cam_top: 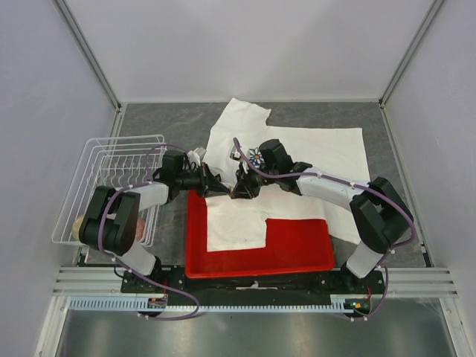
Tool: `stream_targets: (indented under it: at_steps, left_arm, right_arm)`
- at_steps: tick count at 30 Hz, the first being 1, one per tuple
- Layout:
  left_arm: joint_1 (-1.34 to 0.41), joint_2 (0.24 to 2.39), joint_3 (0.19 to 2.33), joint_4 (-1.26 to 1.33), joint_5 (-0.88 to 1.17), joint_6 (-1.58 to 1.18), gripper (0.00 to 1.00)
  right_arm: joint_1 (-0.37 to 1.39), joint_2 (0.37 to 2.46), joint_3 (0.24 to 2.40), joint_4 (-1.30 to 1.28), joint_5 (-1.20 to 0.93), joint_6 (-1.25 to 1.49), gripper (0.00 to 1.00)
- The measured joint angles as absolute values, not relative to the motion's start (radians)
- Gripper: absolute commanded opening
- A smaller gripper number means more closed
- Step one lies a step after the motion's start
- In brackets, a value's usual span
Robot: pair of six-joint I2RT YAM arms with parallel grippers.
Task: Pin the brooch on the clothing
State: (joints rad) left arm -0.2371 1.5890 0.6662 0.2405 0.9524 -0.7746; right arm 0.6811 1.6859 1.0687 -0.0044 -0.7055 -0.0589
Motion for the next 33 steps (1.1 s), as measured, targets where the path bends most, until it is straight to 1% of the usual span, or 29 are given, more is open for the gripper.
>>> stream_targets:
  at_steps: [5, 6, 8, 9, 12, 17, 23, 26, 31, 33]
  left_arm:
    - [-0.237, 1.607, 0.666, 0.294, 0.953, -0.799, 0.02]
    - [-0.237, 1.610, 0.666, 0.300, 0.953, -0.802, 0.02]
    - [-0.237, 1.617, 0.666, 0.309, 0.953, -0.805, 0.02]
    - [-0.237, 1.619, 0.666, 0.311, 0.953, -0.805, 0.02]
    - [-0.236, 1.621, 0.666, 0.312, 0.953, -0.804, 0.02]
    - [-0.232, 1.624, 0.666, 0.312, 0.955, -0.804, 0.02]
    - [-0.231, 1.627, 0.666, 0.312, 0.964, -0.803, 0.02]
    - [-0.230, 1.627, 0.665, 0.312, 0.970, -0.801, 0.02]
    - [-0.230, 1.627, 0.665, 0.313, 0.971, -0.790, 0.02]
    - [-0.230, 1.627, 0.665, 0.313, 0.971, -0.786, 0.02]
  right_arm:
    - [0.701, 1.687, 1.070, -0.037, -0.736, -0.059, 0.38]
    - [0.701, 1.688, 1.072, -0.040, -0.739, -0.058, 0.43]
    - [0.700, 1.690, 1.080, -0.049, -0.746, -0.057, 0.47]
    - [0.700, 1.690, 1.086, -0.057, -0.750, -0.057, 0.53]
    - [0.693, 1.689, 1.118, -0.084, -0.768, -0.046, 0.59]
    - [0.644, 1.683, 1.221, -0.102, -0.822, 0.045, 0.59]
    - [0.518, 1.697, 1.334, -0.079, -0.840, 0.161, 0.50]
    - [0.490, 1.745, 1.345, -0.073, -0.822, 0.175, 0.49]
    - [0.500, 1.868, 1.345, -0.133, -0.811, 0.160, 0.49]
    - [0.502, 1.906, 1.345, -0.162, -0.813, 0.145, 0.47]
